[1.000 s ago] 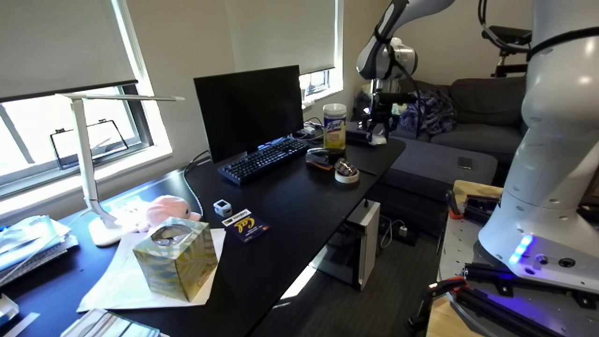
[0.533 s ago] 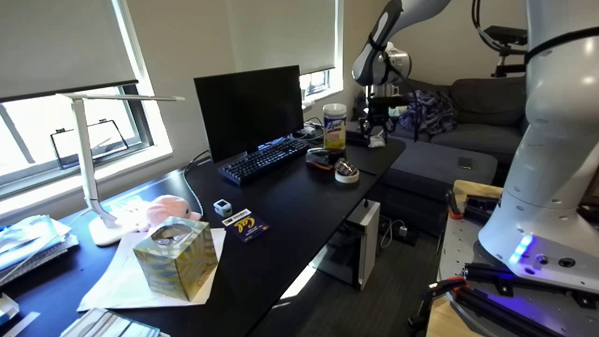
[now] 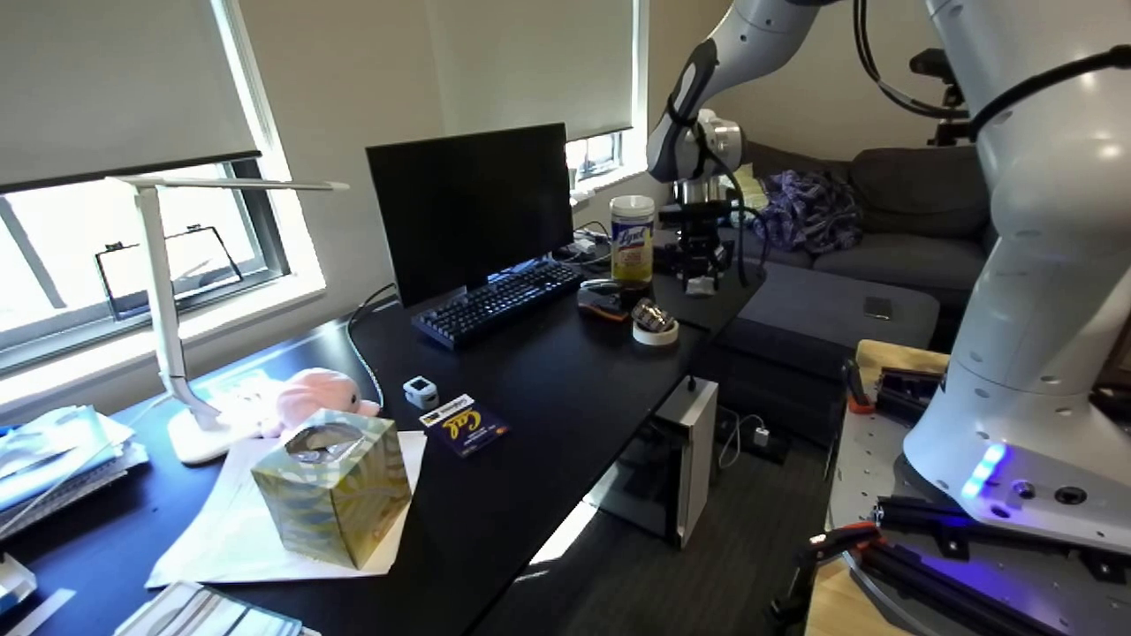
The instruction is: Move the white mouse to the right side of the desk
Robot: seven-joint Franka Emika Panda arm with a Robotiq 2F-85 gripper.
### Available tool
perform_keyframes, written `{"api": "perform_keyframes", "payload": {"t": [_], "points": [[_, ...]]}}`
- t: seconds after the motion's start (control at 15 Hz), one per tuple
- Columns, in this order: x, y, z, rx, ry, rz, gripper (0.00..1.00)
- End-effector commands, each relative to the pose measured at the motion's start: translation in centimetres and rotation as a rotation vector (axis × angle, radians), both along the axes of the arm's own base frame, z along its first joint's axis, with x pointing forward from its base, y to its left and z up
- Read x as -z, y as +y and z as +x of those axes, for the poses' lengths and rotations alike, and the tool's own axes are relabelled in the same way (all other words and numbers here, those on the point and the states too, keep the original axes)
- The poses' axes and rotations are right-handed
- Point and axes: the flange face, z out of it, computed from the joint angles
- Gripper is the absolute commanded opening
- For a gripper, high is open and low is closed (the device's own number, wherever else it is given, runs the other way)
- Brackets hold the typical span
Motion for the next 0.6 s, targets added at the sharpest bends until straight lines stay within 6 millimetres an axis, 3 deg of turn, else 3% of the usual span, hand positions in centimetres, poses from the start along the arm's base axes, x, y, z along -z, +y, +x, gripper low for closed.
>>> {"api": "perform_keyframes", "payload": {"t": [0.0,0.27,0.53], "points": [[2.7,-3.0,0.5,0.193,0.007,0.036,0.39],[4.0,-5.0,1.1,0.387,-0.061,-0.04,0.39],[4.0,-5.5,1.9,0.515,-0.12,-0.135,0.39]]}}
